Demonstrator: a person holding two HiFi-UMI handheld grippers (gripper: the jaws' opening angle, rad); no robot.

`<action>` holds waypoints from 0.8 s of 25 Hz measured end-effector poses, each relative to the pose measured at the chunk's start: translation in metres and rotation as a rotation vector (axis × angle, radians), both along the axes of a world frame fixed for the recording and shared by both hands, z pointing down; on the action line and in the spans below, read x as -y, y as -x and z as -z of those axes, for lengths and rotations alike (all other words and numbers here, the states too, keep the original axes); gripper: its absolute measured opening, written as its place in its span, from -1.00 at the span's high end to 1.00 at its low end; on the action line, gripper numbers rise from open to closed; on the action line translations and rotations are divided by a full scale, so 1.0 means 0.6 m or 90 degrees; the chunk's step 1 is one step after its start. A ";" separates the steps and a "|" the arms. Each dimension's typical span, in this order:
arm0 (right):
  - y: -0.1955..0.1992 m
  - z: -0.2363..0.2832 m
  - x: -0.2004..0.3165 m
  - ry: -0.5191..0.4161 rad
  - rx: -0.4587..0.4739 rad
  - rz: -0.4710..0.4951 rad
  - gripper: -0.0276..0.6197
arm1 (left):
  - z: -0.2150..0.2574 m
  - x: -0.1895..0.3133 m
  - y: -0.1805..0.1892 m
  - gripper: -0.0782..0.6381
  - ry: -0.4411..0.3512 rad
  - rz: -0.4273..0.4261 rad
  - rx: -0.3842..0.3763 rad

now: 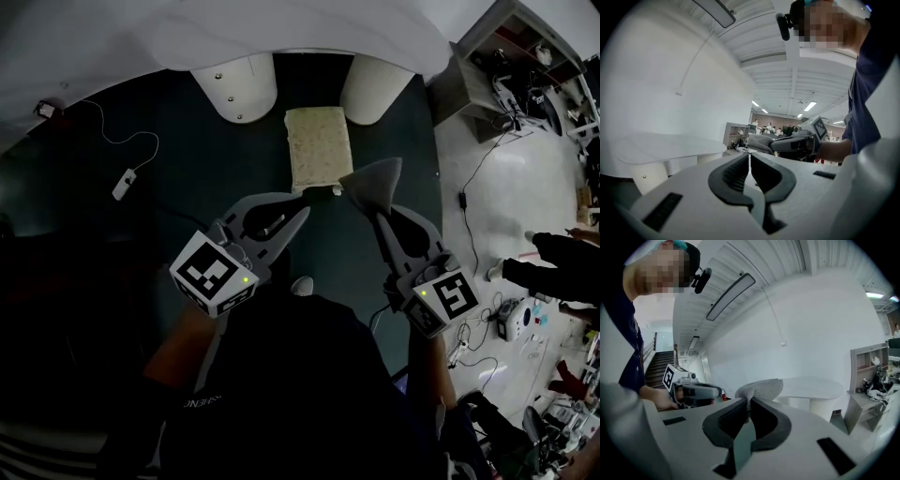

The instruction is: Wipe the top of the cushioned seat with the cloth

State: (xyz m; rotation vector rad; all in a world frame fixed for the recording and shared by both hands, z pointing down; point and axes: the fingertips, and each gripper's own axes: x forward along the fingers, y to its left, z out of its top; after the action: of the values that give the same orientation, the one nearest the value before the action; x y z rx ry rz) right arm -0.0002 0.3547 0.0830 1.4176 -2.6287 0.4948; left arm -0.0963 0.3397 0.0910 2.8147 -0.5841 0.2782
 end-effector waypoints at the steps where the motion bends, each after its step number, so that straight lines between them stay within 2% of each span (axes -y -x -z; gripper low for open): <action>1: 0.000 -0.013 0.030 0.003 -0.001 -0.002 0.79 | -0.014 0.030 0.000 0.73 0.003 -0.001 -0.001; 8: 0.023 0.003 0.101 0.017 0.002 0.002 0.79 | 0.005 0.100 0.019 0.73 0.013 -0.003 0.006; 15: 0.045 -0.016 0.234 0.044 -0.006 -0.009 0.79 | -0.014 0.236 0.038 0.74 0.034 -0.017 0.001; 20: 0.079 -0.045 0.319 0.052 -0.020 -0.021 0.79 | -0.054 0.320 0.078 0.76 0.050 -0.026 0.007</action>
State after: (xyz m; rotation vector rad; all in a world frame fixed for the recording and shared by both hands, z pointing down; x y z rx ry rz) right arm -0.0475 0.1634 0.1102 1.4348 -2.5337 0.5724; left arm -0.1429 0.1476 0.1231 2.7541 -0.5070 0.3178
